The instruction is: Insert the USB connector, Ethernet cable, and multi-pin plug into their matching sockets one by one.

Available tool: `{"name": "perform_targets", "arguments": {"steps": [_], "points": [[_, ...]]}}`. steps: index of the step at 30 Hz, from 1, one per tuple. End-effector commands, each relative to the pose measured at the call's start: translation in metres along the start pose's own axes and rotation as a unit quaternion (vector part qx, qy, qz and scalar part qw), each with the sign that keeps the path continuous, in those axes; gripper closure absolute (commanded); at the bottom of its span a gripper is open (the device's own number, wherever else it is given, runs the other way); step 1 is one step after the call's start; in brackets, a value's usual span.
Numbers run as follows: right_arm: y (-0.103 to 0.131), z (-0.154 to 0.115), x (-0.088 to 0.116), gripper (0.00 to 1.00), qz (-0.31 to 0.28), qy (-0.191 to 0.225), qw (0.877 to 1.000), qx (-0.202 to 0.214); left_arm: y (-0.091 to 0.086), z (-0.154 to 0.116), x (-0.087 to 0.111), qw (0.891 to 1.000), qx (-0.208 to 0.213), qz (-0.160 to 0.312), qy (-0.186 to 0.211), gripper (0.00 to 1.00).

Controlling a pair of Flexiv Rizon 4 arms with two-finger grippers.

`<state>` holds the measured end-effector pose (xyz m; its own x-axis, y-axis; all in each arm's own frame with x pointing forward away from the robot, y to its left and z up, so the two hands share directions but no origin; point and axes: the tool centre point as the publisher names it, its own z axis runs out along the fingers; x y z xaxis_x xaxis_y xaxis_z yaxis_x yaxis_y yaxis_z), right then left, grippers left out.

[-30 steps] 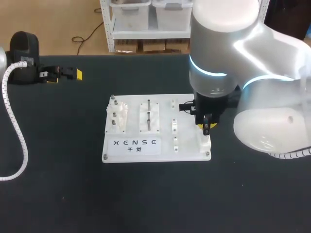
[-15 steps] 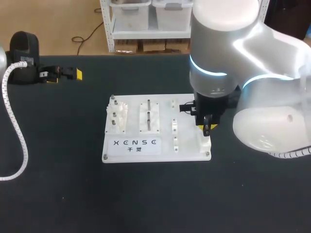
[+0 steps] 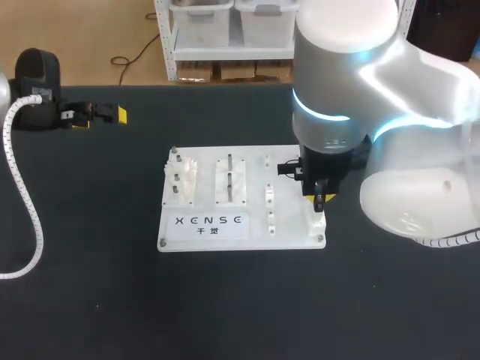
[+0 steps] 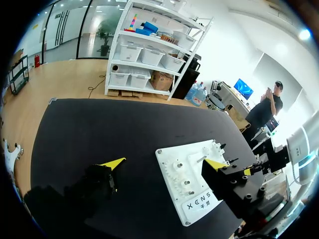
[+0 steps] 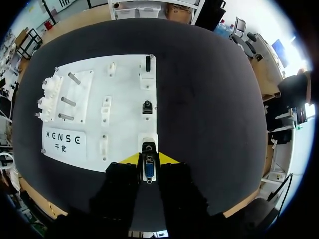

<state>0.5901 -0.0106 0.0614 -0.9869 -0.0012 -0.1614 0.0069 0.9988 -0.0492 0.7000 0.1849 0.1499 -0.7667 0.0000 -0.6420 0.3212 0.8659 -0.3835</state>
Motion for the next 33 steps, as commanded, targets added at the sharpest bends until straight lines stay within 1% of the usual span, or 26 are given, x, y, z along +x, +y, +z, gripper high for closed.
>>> {"name": "perform_targets", "arguments": {"steps": [1, 7, 11, 14, 18, 23, 26, 27, 28, 29, 30, 31, 32, 33], "points": [[0.000, 0.018, 0.003, 1.00, 0.005, 0.006, 1.000, -0.003, 0.000, 0.000, 0.000, 1.000, 0.000, 0.000, 0.000, 0.00], [0.000, 0.034, 0.004, 1.00, 0.019, 0.033, 0.999, -0.021, 0.000, 0.000, 0.000, 1.000, 0.000, 0.000, 0.000, 0.00], [0.003, 0.049, 0.008, 1.00, 0.016, 0.054, 0.998, -0.017, 0.000, 0.000, 0.000, 1.000, 0.000, 0.000, 0.000, 0.00], [0.007, 0.055, 0.011, 1.00, 0.008, 0.062, 0.998, -0.014, 0.000, 0.000, 0.000, 1.000, 0.000, 0.000, 0.000, 0.00], [0.010, 0.056, 0.011, 1.00, -0.001, 0.069, 0.997, -0.019, 0.000, 0.000, 0.000, 1.000, 0.000, 0.000, 0.000, 0.00], [0.015, 0.045, 0.007, 1.00, -0.013, 0.058, 0.998, -0.024, 0.000, 0.000, 0.000, 1.000, 0.000, 0.000, 0.000, 0.00], [0.017, 0.038, 0.003, 0.98, -0.021, 0.050, 0.998, -0.026, 0.000, 0.000, 0.000, 1.000, 0.000, 0.000, 0.000, 0.00], [0.017, 0.035, 0.002, 0.93, -0.023, 0.046, 0.998, -0.026, 0.000, 0.000, 0.000, 1.000, 0.000, 0.000, 0.000, 0.00], [0.017, 0.032, 0.002, 0.87, -0.026, 0.042, 0.998, -0.025, 0.000, 0.000, 0.000, 1.000, 0.000, 0.000, 0.000, 0.00], [0.018, 0.029, 0.001, 0.74, -0.026, 0.041, 0.999, -0.025, 0.000, 0.000, 0.000, 1.000, 0.000, 0.000, 0.000, 0.00], [0.017, 0.025, 0.001, 0.56, -0.029, 0.034, 0.999, -0.022, 0.000, 0.000, 0.000, 1.000, 0.000, 0.000, 0.000, 0.00], [0.017, 0.020, 0.000, 0.08, -0.030, 0.029, 0.999, -0.020, 0.000, 0.000, 0.000, 1.000, 0.000, 0.000, 0.000, 0.00], [0.017, 0.015, -0.001, 0.00, -0.028, 0.026, 0.999, -0.022, 0.000, 0.000, 0.000, 1.000, 0.000, 0.000, 0.000, 0.00], [0.016, 0.010, -0.002, 0.00, -0.026, 0.020, 0.999, -0.023, 0.000, 0.000, 0.000, 1.000, 0.000, 0.000, 0.000, 0.00]]}}
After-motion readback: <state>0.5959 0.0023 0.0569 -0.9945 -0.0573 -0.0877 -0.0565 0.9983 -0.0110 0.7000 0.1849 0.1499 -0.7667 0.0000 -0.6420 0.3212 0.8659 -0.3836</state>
